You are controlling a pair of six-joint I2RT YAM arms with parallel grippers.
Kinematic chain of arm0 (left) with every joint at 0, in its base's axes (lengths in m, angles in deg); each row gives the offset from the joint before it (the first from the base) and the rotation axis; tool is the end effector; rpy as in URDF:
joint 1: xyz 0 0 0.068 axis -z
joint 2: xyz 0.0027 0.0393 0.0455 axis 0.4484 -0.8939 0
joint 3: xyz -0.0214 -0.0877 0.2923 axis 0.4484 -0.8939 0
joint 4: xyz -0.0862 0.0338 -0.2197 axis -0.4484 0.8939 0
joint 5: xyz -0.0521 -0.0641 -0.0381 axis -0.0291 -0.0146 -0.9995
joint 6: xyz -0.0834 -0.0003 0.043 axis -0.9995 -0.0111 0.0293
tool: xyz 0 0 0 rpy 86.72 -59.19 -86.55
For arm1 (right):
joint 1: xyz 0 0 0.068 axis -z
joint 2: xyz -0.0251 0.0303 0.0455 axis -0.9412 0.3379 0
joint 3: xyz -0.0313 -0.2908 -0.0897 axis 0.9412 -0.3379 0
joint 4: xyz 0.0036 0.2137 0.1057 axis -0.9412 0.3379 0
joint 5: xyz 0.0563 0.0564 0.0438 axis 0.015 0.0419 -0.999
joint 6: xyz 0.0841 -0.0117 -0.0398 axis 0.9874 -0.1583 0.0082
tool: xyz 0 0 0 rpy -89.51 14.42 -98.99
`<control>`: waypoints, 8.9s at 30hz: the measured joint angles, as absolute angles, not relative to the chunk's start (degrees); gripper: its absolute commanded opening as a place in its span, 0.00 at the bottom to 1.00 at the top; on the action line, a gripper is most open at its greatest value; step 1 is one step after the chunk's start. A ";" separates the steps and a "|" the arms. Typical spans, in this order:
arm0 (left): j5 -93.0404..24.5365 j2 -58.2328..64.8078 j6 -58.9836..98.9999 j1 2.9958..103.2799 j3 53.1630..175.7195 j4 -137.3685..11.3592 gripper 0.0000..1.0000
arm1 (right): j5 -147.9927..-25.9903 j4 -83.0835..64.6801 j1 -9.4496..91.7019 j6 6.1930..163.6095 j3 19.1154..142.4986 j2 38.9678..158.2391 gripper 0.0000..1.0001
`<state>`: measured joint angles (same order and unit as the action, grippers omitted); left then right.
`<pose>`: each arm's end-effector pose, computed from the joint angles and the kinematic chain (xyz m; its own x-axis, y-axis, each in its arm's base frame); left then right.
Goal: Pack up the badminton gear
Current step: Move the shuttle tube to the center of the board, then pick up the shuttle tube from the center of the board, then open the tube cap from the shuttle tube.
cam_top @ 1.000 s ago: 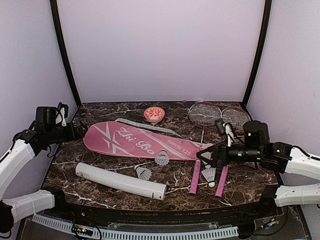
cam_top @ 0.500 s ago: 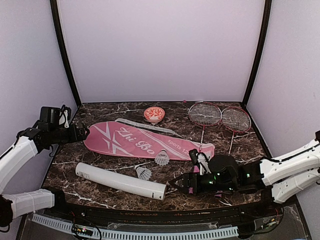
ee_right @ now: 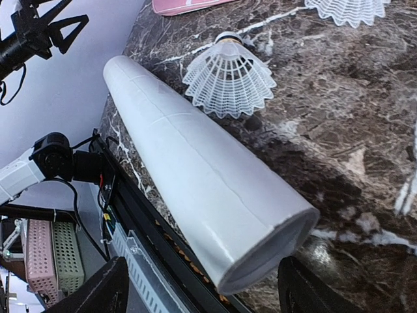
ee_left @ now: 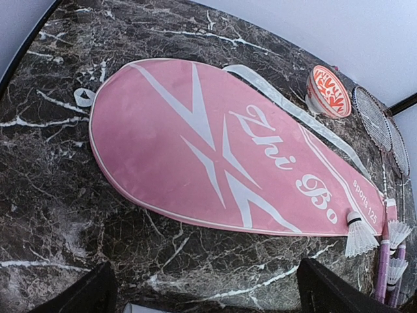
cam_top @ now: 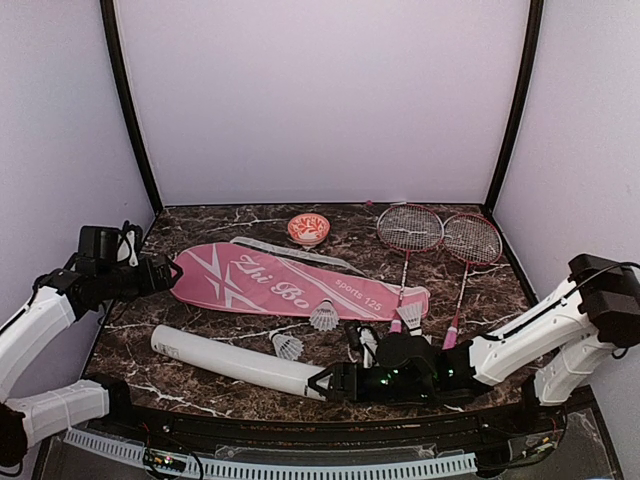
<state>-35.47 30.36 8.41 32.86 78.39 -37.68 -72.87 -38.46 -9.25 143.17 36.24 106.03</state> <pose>0.1756 -0.0331 0.2569 -0.6244 -0.3224 -0.7114 -0.0060 0.9128 -0.4084 0.0677 0.3128 0.1821 -0.9067 0.0529 -0.4185 -0.3244 0.5466 0.7720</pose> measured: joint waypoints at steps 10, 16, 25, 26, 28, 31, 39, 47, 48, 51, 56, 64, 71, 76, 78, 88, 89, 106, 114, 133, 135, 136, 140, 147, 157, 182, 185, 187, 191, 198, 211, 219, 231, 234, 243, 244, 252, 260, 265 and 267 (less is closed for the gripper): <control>-37.59 28.39 12.78 32.86 82.32 -38.53 0.99 | -73.42 -42.11 -9.25 141.11 43.28 114.69 0.77; -42.35 27.14 17.89 32.86 86.54 -38.12 0.97 | -73.11 -43.34 -8.38 140.15 44.72 115.89 0.76; -49.61 26.77 26.09 46.28 88.86 -39.58 0.97 | -72.70 -43.66 -3.09 137.92 42.14 113.27 0.78; -49.89 26.49 26.90 47.81 89.41 -39.91 0.97 | -72.21 -42.99 -2.69 137.44 41.66 112.00 0.78; -50.07 26.09 29.70 51.54 90.15 -40.85 0.96 | -71.12 -41.89 -2.41 136.65 40.94 109.31 0.79; -49.91 26.09 34.07 57.21 89.84 -41.35 0.95 | -68.80 -39.99 -2.37 135.84 39.56 103.89 0.80; -42.66 26.27 46.37 76.77 80.66 -44.26 0.94 | -61.74 -33.70 -1.67 135.82 33.90 91.48 0.81; -35.90 21.48 51.40 87.37 78.67 -44.83 0.94 | -57.22 -27.99 -1.36 137.18 30.38 85.03 0.82; -35.68 20.61 51.58 87.96 78.59 -44.93 0.94 | -56.76 -27.38 -1.36 137.42 30.17 84.63 0.82; -36.14 17.75 51.66 89.44 78.43 -44.98 0.92 | -56.00 -26.68 -1.34 138.09 29.79 84.13 0.83; -37.56 13.29 51.47 91.87 78.43 -44.98 0.91 | -55.23 -26.03 -1.30 138.86 29.45 84.00 0.84; -33.04 10.36 52.45 94.43 78.43 -45.39 0.90 | -55.30 -26.07 -1.30 138.84 29.45 84.22 0.84; -27.33 8.52 53.98 95.59 78.43 -47.23 0.90 | -55.97 -26.62 -1.30 138.82 29.47 85.79 0.84; -24.36 7.84 56.80 96.29 78.46 -49.72 0.91 | -56.65 -27.05 -1.30 138.84 29.47 86.97 0.83; -23.66 7.84 57.85 96.29 78.46 -50.42 0.91 | -56.83 -27.29 -1.30 138.86 29.47 87.02 0.84; -17.30 6.99 59.90 96.29 78.50 -51.23 0.92 | -57.46 -27.99 -1.30 138.79 29.75 88.37 0.84; -16.60 6.75 59.90 96.29 78.54 -51.23 0.93 | -57.53 -28.01 -1.30 138.79 29.82 88.68 0.84; -15.88 -1.38 59.64 96.29 79.57 -50.35 0.93 | -59.23 -29.98 -1.30 138.79 30.87 91.30 0.84; -16.03 -2.17 59.66 96.29 80.05 -50.09 0.80 | -59.87 -30.83 -1.30 138.82 30.87 91.56 0.84; -19.60 -3.59 59.60 96.31 80.12 -49.87 0.84 | -60.06 -30.99 -1.30 138.84 30.87 91.58 0.85; -19.55 -3.96 59.60 96.29 80.12 -49.85 0.81 | -60.04 -31.01 -1.30 138.84 30.87 91.58 0.85; -19.53 -4.16 59.62 96.29 80.16 -49.79 0.78 | -60.04 -31.01 -1.30 138.86 30.87 91.58 0.85; -19.44 -4.20 59.66 96.37 80.29 -49.59 0.72 | -60.04 -31.03 -1.30 138.86 30.87 91.58 0.86; -19.03 -1.93 59.86 97.18 79.75 -49.70 0.63 | -59.93 -30.99 -1.08 139.58 30.52 90.73 0.86; -16.89 7.63 60.21 98.54 77.23 -52.26 0.62 | -58.58 -28.87 -0.60 139.38 29.34 86.23 0.87; -11.44 22.79 63.95 101.55 71.35 -63.64 0.63 | -70.16 -27.82 -4.01 121.64 36.46 80.35 0.72; -10.05 21.26 64.14 101.55 71.35 -64.02 0.63 | -70.25 -28.43 -5.78 121.55 38.38 84.70 0.66; -9.48 20.87 64.17 101.53 71.35 -64.02 0.63 | -70.05 -29.52 -6.32 122.31 39.02 87.80 0.64; -8.87 20.83 64.36 101.55 71.35 -64.06 0.63 | -70.16 -31.77 -6.52 123.49 39.19 92.15 0.57; -8.21 20.83 64.62 101.55 71.35 -64.04 0.63 | -71.78 -34.20 -6.69 124.74 41.82 97.07 0.36; -7.49 20.83 65.04 101.53 71.35 -63.99 0.63 | -71.93 -33.89 -7.26 125.29 43.52 97.14 0.03; -7.51 20.78 65.04 101.55 71.35 -63.71 0.63 | -71.19 -32.54 -7.42 125.11 43.78 97.14 0.00; -5.54 16.94 65.89 101.99 71.44 -65.61 0.64 | -67.71 -28.50 -8.03 127.12 43.83 96.92 0.00; -5.06 15.87 65.91 102.06 72.05 -66.00 0.64 | -66.84 -27.45 -8.03 128.08 43.83 96.35 0.00; -3.47 15.38 66.11 102.19 72.34 -67.29 0.64 | -64.74 -26.05 -8.20 129.83 43.72 94.56 0.00; -2.51 15.38 66.22 102.14 72.31 -66.57 0.64 | -63.80 -25.55 -8.18 130.27 43.61 94.36 0.00; -0.32 15.43 66.55 101.86 72.23 -63.82 0.64 | -60.70 -22.81 -8.07 131.56 43.11 93.73 0.00; 0.07 15.56 66.57 101.86 72.23 -63.80 0.64 | -59.95 -22.55 -8.07 131.76 43.08 93.73 0.00; 0.77 15.87 66.55 101.86 72.21 -63.80 0.65 | -59.25 -21.52 -8.07 132.13 43.02 93.05 0.00; 1.08 16.24 66.55 101.86 72.21 -63.80 0.65 | -58.66 -20.41 -7.85 132.30 42.84 91.91 0.00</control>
<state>1.08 16.24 66.55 101.86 72.21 -63.80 -58.66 -20.41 -7.85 132.30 42.84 91.91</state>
